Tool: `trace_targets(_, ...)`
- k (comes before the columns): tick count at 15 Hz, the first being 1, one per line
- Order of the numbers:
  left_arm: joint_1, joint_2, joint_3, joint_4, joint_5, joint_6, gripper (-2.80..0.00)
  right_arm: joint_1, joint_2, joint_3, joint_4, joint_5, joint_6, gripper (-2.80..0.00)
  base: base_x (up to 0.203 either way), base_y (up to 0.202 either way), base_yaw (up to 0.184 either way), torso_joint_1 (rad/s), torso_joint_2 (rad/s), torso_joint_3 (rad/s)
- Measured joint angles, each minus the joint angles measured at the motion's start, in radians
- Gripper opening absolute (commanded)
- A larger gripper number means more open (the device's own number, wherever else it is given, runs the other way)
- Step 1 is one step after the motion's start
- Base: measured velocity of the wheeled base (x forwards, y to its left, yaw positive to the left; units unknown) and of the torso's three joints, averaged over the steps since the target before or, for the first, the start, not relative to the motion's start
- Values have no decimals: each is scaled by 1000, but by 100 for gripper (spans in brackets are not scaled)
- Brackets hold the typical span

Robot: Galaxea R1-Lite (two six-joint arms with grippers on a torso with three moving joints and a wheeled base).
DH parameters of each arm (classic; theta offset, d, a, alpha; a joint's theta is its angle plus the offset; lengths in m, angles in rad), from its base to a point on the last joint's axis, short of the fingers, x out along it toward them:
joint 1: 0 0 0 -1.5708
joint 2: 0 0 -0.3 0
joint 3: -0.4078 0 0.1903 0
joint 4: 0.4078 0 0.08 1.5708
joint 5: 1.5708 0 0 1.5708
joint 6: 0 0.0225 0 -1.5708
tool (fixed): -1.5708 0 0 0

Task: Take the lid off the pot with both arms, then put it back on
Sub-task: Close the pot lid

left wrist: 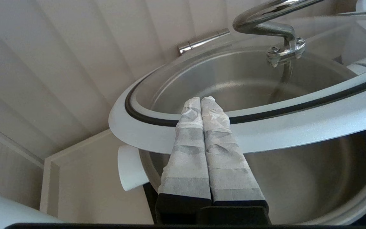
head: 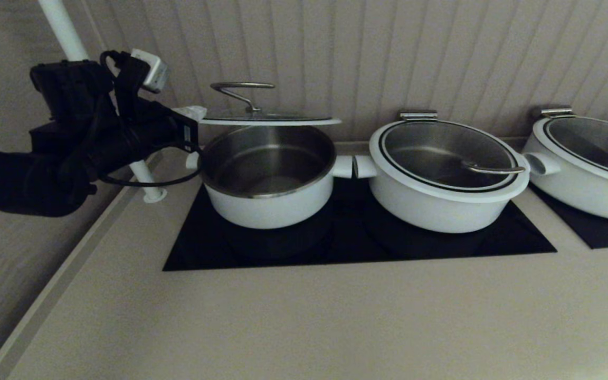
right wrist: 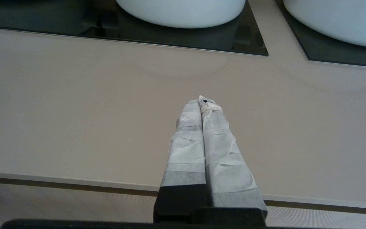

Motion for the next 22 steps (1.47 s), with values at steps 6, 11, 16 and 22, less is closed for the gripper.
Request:
trace_targets(6,1,1,18,-24,0,6,-280,0,0,0,1,0,0,-280,0,0,0,0,0,0)
trace_targets(11,0,5,56,-37,0,6,-280,0,0,0,0,0,-1,-280,0,0,0,0,0,0)
trace_targets(16,0,8,65,-41,-1,8,-280,0,0,0,0,0,0,-280,0,0,0,0,0,0)
trace_targets(22,0,6,107,-56,-1,8,-280,0,0,0,0,0,0,-280,0,0,0,0,0,0)
